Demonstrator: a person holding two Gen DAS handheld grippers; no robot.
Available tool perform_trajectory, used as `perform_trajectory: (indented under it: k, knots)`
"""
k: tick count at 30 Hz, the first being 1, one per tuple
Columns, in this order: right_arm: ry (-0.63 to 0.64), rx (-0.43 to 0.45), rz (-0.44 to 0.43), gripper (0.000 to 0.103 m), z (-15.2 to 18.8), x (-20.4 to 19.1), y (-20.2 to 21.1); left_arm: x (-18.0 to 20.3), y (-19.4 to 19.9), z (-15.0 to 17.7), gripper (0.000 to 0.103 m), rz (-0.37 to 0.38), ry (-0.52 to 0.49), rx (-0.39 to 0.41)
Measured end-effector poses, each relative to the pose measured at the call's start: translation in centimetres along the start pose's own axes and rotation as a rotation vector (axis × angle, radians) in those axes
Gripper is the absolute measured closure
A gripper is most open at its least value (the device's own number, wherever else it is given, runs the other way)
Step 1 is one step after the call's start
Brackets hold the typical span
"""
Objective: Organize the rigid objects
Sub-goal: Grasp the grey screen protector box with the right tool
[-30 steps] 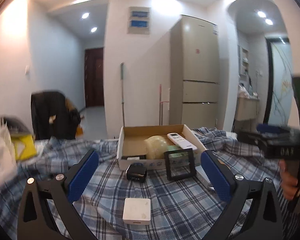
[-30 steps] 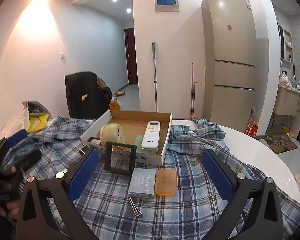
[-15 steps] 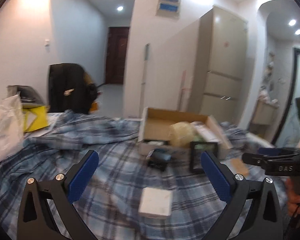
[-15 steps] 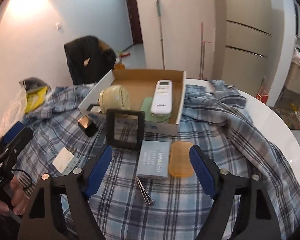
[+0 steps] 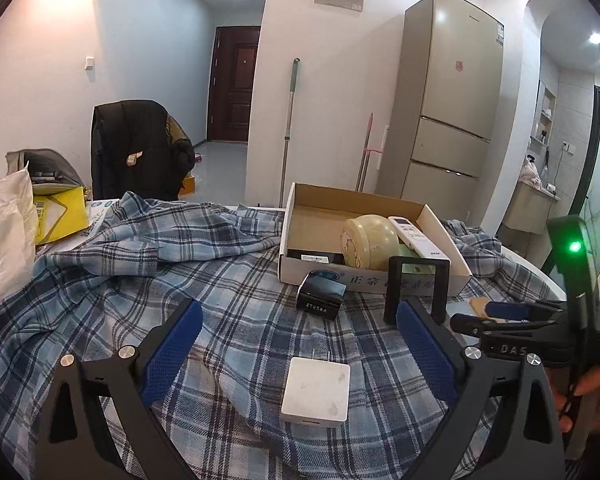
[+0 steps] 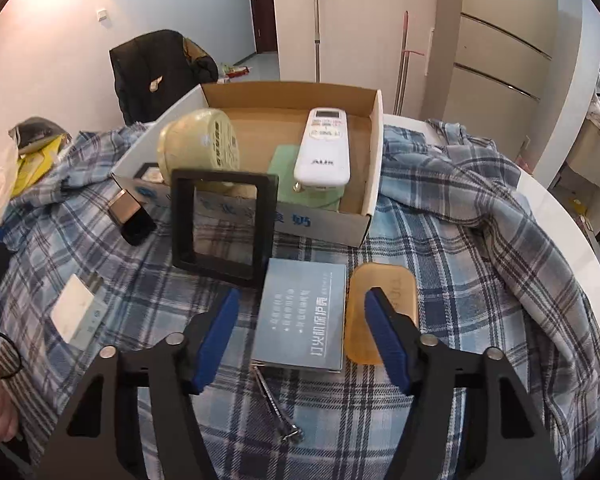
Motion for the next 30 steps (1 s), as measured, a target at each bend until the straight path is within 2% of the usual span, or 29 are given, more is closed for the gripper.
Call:
perform_trajectory:
  k: [1,3,8,10,12,13,18,21,24,26,28,30]
  knots:
    - [0.016,0.009,0.018,0.048,0.0,-0.1,0.0,0.0,-0.1,0.0,0.004,0.001,0.001,-0.003]
    - [0.047,0.016,0.045,0.051,0.1,-0.4,-0.1,-0.1,-0.2,0.0,0.004,0.002,0.002,-0.01]
    - [0.055,0.023,0.042,0.054,0.0,-0.3,-0.1,0.3,-0.1,0.1,0.004,0.01,-0.009,-0.006]
    - [0.047,0.028,0.029,0.074,-0.1,-0.2,0.0,0.9,0.2,0.1,0.004,0.017,-0.037,0.007]
    - [0.031,0.043,0.021,0.089,0.0,-0.2,0.4,1.5,0.6,0.1,0.004,0.016,-0.068,0.027]
    - [0.032,0.044,-0.002,0.089,0.0,-0.4,0.6,1.8,0.8,0.1,0.004,0.014,-0.08,0.037]
    - [0.061,0.036,-0.018,0.089,0.1,-1.0,0.4,1.9,1.0,0.0,0.004,0.014,-0.087,0.047]
    - [0.028,0.033,-0.045,0.089,0.0,-0.4,0.3,1.8,1.0,-0.1,0.004,0.016,-0.083,0.042]
    - [0.028,0.038,-0.014,0.089,-0.1,0.0,0.1,1.8,1.0,-0.1,0.004,0.017,-0.087,0.043]
    - [0.023,0.039,0.011,0.081,-0.3,0.5,0.0,1.8,1.0,0.0,0.004,0.016,-0.088,0.043]
    - [-0.019,0.028,0.009,0.054,-0.4,1.5,-0.2,1.8,0.9,0.0,0.004,0.017,-0.087,0.042]
    - [-0.056,0.013,-0.011,0.052,-0.3,2.2,-0.4,1.8,0.9,0.0,0.004,0.017,-0.087,0.041]
Point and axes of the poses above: each gripper's, at about its wrist camera, not at the fingertips, and y roughly against the way its jaws point, x to its right, z to its underside, the point moved 5 cm from there along -y, roughly the way its jaws point, and after that the axes turned 4 degrees about -x, right-handed, at the moved point
